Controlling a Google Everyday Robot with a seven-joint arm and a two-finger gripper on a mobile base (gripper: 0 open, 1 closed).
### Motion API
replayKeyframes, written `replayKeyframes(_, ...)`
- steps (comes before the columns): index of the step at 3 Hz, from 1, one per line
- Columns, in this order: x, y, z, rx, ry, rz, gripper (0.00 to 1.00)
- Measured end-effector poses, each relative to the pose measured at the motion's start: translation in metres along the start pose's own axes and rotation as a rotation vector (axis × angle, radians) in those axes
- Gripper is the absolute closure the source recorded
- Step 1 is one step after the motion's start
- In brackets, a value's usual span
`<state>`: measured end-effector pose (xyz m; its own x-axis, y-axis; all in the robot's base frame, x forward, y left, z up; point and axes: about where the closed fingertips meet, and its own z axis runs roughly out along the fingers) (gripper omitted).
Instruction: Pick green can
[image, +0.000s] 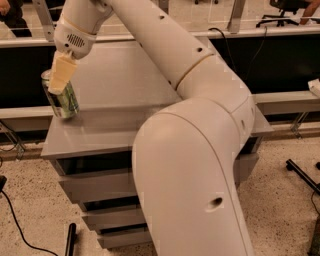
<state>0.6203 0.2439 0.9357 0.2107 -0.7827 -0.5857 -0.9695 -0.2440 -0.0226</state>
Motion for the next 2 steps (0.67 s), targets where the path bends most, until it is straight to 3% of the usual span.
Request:
replayKeyframes(1,0.015,0.004,-0.035,0.021,-0.013,0.036,1.00)
replayKeyframes(2,0.044,0.018,-0.084,0.070,-0.039,0.074,1.00)
